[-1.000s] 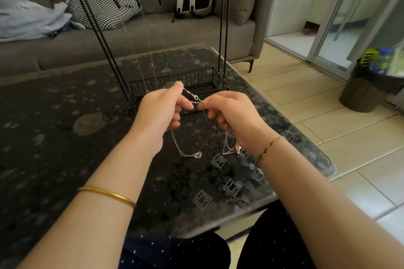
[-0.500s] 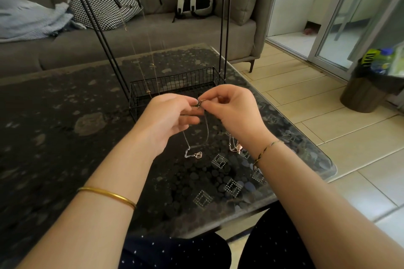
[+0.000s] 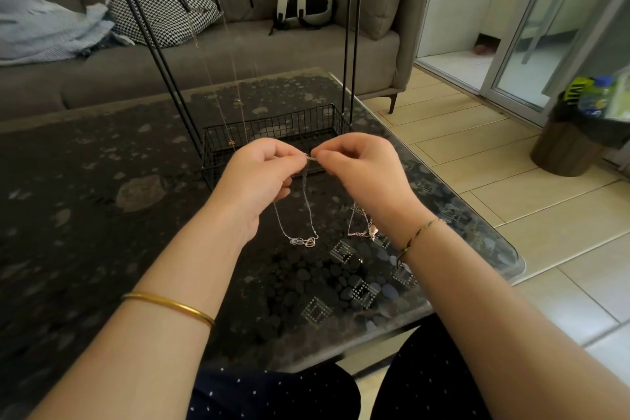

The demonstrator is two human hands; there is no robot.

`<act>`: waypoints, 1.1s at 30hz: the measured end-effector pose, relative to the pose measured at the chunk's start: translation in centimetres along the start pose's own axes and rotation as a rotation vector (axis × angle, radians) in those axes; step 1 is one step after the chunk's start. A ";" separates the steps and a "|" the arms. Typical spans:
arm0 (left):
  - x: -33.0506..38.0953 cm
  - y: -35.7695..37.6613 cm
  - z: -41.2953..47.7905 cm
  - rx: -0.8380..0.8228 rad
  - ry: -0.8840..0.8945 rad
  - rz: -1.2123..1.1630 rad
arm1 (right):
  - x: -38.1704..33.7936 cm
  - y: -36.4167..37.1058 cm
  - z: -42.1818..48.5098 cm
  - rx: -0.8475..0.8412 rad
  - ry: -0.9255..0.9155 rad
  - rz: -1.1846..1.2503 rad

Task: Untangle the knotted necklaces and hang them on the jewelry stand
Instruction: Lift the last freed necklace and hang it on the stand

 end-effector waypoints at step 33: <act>0.2 0.4 -0.2 -0.086 0.030 0.105 | 0.1 0.8 -0.3 -0.145 -0.027 -0.208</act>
Point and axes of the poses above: each hand's wrist, its own z-axis towards the middle knuckle, its own y-axis out of the palm, x = y × z, the point moved 1 cm from there along z, towards the middle knuckle, and after that the axes turned 12 degrees about z, right-handed, at the moved point
